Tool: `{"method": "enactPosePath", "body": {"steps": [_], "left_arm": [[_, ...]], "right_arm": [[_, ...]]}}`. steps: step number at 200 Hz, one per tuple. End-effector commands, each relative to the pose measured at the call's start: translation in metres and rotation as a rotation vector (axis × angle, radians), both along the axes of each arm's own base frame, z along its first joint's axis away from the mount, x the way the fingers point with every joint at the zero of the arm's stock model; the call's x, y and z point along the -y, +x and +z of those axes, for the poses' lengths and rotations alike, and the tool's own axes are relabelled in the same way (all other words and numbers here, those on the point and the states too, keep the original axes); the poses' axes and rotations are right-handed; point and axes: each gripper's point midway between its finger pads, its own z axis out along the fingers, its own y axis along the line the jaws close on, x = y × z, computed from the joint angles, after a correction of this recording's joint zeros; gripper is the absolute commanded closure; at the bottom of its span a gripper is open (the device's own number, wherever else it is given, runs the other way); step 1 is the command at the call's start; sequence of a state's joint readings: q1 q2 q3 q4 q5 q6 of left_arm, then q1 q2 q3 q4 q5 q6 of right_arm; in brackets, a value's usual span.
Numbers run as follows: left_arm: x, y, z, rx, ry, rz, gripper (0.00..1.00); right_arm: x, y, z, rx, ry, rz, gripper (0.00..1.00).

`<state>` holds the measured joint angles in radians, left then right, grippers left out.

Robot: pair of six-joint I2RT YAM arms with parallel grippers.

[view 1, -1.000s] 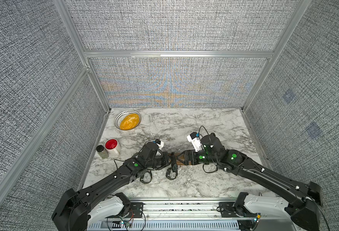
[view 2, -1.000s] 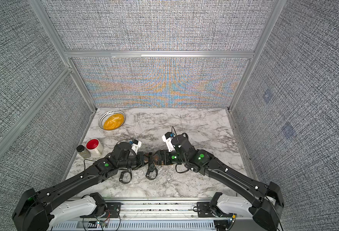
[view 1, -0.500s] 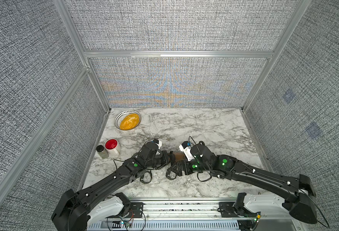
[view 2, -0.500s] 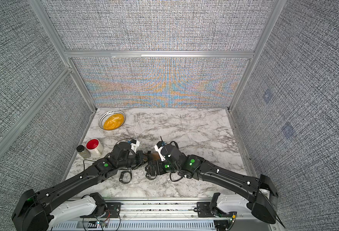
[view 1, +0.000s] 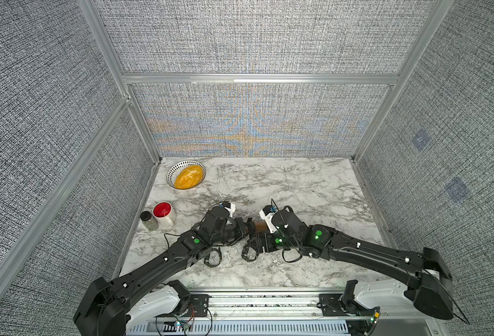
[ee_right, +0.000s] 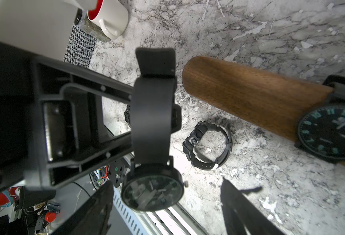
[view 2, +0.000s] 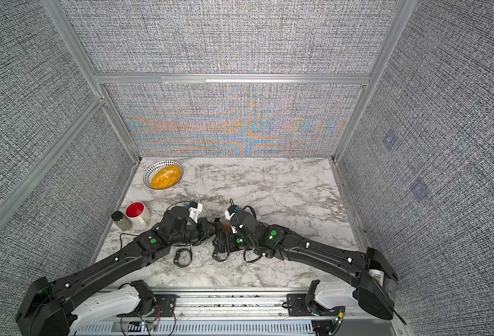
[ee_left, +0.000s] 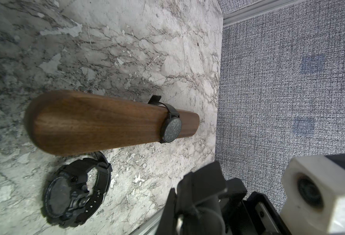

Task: Place watch on stand
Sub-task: Pick up the watch at the center of the board.

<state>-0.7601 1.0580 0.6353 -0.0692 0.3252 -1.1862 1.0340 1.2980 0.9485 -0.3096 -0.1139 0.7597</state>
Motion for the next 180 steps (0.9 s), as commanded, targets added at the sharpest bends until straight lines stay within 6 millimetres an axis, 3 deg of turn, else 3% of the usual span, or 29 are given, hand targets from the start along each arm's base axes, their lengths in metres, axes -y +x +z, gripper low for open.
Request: {"method": "enactPosePath", "body": {"steps": [1,79,180], "left_arm": [[0.0032,0.0019,0.0074,0.022,-0.029,-0.005,1.0],[0.0035,0.0022,0.0071,0.022,-0.035,-0.002,1.0],[0.0042,0.0024,0.0072,0.021,-0.037,-0.003,1.0]], "right_arm": [[-0.0069,0.0054,0.0095,0.029,0.026,0.002,0.19],[-0.0114,0.0066,0.0128,0.031,0.027,0.01,0.36],[-0.0118,0.0069,0.0135,0.03,0.025,0.01,0.42]]}}
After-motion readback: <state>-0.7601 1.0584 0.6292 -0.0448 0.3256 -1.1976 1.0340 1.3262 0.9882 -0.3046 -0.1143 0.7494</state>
